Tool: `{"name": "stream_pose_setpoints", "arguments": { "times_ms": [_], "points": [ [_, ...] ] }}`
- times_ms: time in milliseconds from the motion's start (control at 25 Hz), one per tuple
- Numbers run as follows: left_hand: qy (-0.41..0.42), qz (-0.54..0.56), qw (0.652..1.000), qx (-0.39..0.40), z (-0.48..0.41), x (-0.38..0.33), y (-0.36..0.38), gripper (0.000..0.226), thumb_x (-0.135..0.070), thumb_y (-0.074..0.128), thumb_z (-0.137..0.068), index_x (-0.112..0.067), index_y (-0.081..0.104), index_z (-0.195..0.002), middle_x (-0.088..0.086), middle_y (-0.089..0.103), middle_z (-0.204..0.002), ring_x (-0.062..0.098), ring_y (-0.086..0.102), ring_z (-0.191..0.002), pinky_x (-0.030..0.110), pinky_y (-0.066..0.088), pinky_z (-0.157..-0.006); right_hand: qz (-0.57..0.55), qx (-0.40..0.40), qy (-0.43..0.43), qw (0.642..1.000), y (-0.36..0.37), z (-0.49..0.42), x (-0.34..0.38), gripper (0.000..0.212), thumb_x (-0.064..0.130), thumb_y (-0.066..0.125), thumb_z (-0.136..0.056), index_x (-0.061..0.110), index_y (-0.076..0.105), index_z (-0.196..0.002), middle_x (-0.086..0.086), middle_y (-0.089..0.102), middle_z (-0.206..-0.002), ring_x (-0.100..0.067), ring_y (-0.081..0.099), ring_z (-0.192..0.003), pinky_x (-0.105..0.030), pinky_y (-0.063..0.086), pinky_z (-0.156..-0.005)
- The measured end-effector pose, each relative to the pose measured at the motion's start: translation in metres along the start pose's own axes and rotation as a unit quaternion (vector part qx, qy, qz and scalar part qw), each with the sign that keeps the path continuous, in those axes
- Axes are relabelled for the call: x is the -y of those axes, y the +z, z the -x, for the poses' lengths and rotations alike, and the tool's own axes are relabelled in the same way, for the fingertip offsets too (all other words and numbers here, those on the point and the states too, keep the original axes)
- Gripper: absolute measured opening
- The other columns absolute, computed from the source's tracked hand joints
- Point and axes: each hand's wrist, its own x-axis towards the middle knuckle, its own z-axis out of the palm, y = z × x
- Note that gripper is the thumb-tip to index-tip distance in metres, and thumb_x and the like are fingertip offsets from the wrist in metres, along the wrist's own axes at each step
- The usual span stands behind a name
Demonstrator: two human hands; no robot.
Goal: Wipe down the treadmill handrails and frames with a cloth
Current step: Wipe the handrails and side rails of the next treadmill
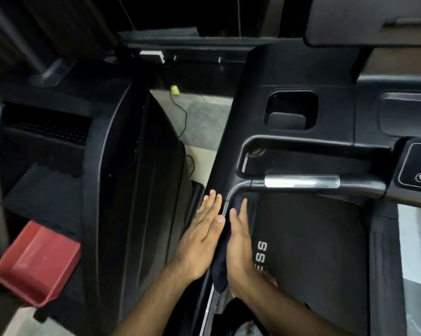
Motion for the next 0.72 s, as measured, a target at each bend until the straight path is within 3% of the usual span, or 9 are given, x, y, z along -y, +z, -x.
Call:
{"name": "stream_pose_setpoints", "arguments": {
  "times_ms": [120,160,280,360,440,560,720],
  "points": [
    [-0.011,0.001,1.0,-0.01,0.013,0.007,0.006,0.053,-0.048,0.027,-0.102,-0.032,0.021,-0.152,-0.026,0.009,-0.158,-0.014,0.001,-0.143,0.028,0.004,-0.123,-0.019,-0.014,0.018,1.0,-0.003,0.016,-0.008,0.056,0.033,0.045,-0.105,0.043,0.021,-0.154,0.029,0.028,-0.152,0.012,0.033,-0.133,-0.002,0.027,-0.102],
    [-0.013,0.003,1.0,-0.013,0.018,0.009,0.007,0.054,-0.051,0.027,-0.102,-0.031,0.022,-0.152,-0.025,0.009,-0.159,-0.012,0.002,-0.144,0.029,0.004,-0.123,-0.01,-0.003,0.012,1.0,-0.005,0.029,-0.01,0.055,0.033,0.045,-0.105,0.043,0.022,-0.154,0.03,0.031,-0.15,0.014,0.034,-0.133,-0.002,0.028,-0.101],
    [-0.02,0.01,0.999,-0.029,0.026,0.012,0.011,0.063,-0.057,0.022,-0.095,-0.029,0.023,-0.152,-0.023,0.011,-0.159,-0.01,0.004,-0.145,0.031,0.005,-0.123,0.066,0.011,-0.036,0.997,-0.003,0.021,-0.013,0.054,0.034,0.039,-0.107,0.039,0.02,-0.157,0.03,0.022,-0.158,0.015,0.02,-0.142,-0.013,0.016,-0.117],
    [-0.02,0.004,0.999,-0.037,0.027,0.009,0.015,0.065,-0.057,0.021,-0.094,-0.028,0.022,-0.152,-0.023,0.011,-0.159,-0.01,0.003,-0.145,0.031,0.005,-0.124,0.005,-0.027,-0.019,0.999,-0.001,-0.004,-0.012,0.053,0.035,0.041,-0.107,0.037,0.023,-0.157,0.027,0.023,-0.159,0.012,0.019,-0.144,-0.022,0.015,-0.122],
    [-0.016,-0.004,0.999,-0.039,0.027,0.009,0.016,0.065,-0.056,0.021,-0.095,-0.027,0.021,-0.153,-0.022,0.01,-0.16,-0.009,0.003,-0.145,0.032,0.004,-0.124,-0.048,-0.009,0.018,0.999,-0.001,-0.002,-0.019,0.058,0.043,0.048,-0.101,0.044,0.026,-0.155,0.029,0.026,-0.158,0.009,0.023,-0.144,-0.028,0.018,-0.123],
    [-0.001,-0.022,0.999,-0.041,0.029,0.014,0.017,0.061,-0.051,0.021,-0.098,-0.026,0.019,-0.153,-0.021,0.009,-0.16,-0.005,0.002,-0.147,0.033,0.004,-0.124,-0.049,0.034,-0.009,0.998,-0.003,0.01,-0.025,0.059,0.046,0.049,-0.101,0.045,0.024,-0.155,0.032,0.024,-0.157,0.015,0.021,-0.142,-0.026,0.016,-0.122],
    [0.002,-0.027,0.999,-0.034,0.029,0.015,0.014,0.062,-0.051,0.022,-0.098,-0.025,0.02,-0.153,-0.021,0.009,-0.16,-0.005,0.002,-0.147,0.026,0.004,-0.123,-0.029,0.015,0.024,0.999,-0.008,-0.026,-0.028,0.064,0.067,0.046,-0.091,0.052,0.029,-0.151,0.027,0.025,-0.16,0.004,0.014,-0.149,-0.041,0.012,-0.125]
  ]
}}
